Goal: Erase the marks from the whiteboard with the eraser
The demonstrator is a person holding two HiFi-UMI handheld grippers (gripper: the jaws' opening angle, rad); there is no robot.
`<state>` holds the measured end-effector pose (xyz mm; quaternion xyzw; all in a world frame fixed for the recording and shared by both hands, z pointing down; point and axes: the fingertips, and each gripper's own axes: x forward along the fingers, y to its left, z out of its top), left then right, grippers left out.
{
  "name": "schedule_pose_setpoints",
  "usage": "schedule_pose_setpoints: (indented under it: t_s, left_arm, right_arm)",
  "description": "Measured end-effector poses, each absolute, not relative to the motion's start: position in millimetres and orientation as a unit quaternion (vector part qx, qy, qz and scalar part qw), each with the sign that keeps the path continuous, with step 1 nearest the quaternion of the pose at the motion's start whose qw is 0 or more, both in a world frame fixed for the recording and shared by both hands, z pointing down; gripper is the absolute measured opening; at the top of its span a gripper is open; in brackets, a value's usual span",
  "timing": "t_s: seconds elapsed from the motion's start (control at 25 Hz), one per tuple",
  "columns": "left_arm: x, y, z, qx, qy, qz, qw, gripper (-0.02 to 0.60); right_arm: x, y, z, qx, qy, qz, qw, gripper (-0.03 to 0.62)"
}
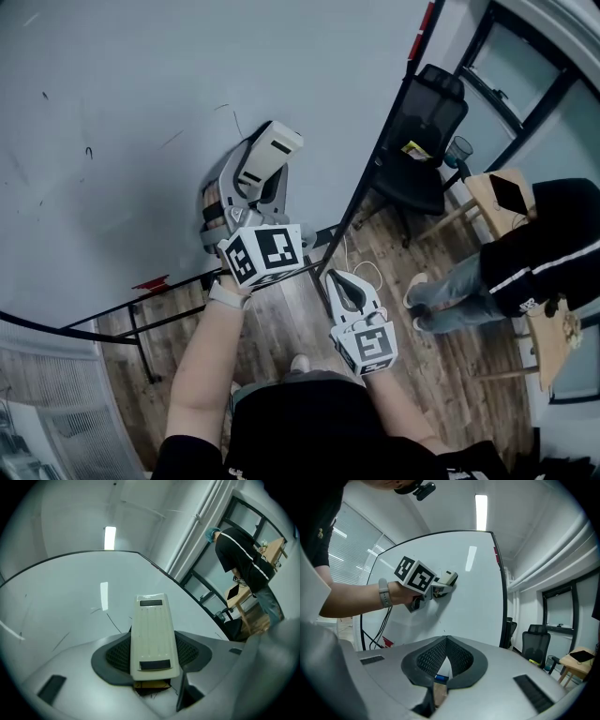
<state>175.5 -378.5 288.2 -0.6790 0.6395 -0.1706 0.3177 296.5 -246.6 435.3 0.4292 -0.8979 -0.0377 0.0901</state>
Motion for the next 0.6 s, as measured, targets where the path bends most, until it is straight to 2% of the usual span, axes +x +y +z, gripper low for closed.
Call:
schedule_pose_setpoints:
  t_s: [0.36,0.6]
  left_arm:
    - [159.5,-369.6,207.4,-0.662,0.645,-0.128,0.359,0.265]
    - [148.8,-359.4,196.5,-0.663,0.643,-0.128,0.361,0.265]
  right_arm:
    - [296.8,-243.7,422.2,0.458,-0.885,-0.035,0.079,0.026]
    - [268.9,-242.7,413.2,0.447,-0.891,-0.041,0.073,0.026]
